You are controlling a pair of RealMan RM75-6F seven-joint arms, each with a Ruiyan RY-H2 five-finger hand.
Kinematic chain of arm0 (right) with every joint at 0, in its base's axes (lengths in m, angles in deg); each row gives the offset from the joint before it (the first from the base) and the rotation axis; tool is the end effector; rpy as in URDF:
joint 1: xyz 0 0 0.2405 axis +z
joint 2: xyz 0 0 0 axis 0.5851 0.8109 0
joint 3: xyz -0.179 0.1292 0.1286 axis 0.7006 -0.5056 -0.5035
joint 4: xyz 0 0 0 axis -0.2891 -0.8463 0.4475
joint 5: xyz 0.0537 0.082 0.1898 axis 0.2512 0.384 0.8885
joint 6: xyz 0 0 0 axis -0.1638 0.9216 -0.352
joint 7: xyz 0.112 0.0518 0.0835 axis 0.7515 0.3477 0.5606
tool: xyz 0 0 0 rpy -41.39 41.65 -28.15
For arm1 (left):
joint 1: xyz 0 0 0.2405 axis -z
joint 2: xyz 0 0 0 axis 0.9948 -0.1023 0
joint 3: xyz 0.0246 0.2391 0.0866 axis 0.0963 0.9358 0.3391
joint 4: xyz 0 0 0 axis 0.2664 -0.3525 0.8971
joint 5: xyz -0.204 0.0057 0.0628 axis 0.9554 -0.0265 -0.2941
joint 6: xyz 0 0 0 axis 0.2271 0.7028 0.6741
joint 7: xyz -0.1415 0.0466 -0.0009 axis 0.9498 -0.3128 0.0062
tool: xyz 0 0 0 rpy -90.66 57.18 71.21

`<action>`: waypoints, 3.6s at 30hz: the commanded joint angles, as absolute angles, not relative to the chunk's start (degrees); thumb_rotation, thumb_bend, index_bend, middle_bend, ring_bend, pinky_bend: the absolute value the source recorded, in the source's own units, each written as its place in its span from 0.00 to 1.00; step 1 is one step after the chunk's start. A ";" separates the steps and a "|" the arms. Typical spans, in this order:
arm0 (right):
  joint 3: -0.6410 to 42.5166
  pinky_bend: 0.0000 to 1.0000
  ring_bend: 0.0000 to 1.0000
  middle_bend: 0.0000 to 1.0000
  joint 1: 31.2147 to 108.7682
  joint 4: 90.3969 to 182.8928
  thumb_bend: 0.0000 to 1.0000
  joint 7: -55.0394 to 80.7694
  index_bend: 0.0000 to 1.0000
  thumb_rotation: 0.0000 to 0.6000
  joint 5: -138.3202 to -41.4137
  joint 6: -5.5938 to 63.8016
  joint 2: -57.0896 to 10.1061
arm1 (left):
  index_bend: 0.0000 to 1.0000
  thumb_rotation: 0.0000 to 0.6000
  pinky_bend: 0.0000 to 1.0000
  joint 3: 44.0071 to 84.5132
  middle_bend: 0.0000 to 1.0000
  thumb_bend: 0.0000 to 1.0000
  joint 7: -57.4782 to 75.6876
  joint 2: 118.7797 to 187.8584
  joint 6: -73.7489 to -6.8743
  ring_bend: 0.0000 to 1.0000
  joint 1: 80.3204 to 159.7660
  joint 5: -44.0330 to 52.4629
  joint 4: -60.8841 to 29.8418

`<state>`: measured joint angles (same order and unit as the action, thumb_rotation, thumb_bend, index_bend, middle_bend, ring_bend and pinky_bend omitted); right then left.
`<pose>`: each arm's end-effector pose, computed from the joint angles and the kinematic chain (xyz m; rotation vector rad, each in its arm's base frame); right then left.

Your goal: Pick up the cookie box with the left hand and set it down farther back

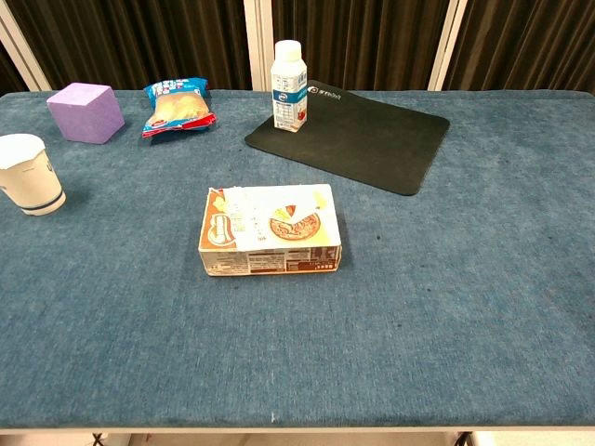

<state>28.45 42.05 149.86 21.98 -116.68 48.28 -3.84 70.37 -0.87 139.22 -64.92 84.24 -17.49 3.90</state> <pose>-0.3188 -0.1946 0.1584 1.4323 -0.9648 0.9971 -0.3242 0.1563 0.1384 -1.3013 -0.8667 -0.7599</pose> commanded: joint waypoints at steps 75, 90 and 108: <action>27.84 0.00 0.00 0.00 41.51 146.96 0.00 25.78 0.00 1.00 -114.58 49.15 -3.20 | 0.01 1.00 0.00 46.86 0.04 0.00 -52.30 182.98 -51.76 0.00 156.21 64.28 0.58; 27.82 0.00 0.00 0.00 41.49 147.57 0.00 25.10 0.00 1.00 -114.51 49.09 -3.16 | 0.37 1.00 0.30 45.40 0.39 0.14 -41.48 173.02 -45.55 0.32 148.61 51.22 11.50; 27.73 0.00 0.00 0.00 40.61 149.20 0.00 24.04 0.00 1.00 -114.17 50.15 -2.25 | 0.37 1.00 0.25 44.12 0.37 0.10 21.58 171.73 -22.60 0.28 127.00 5.45 1.21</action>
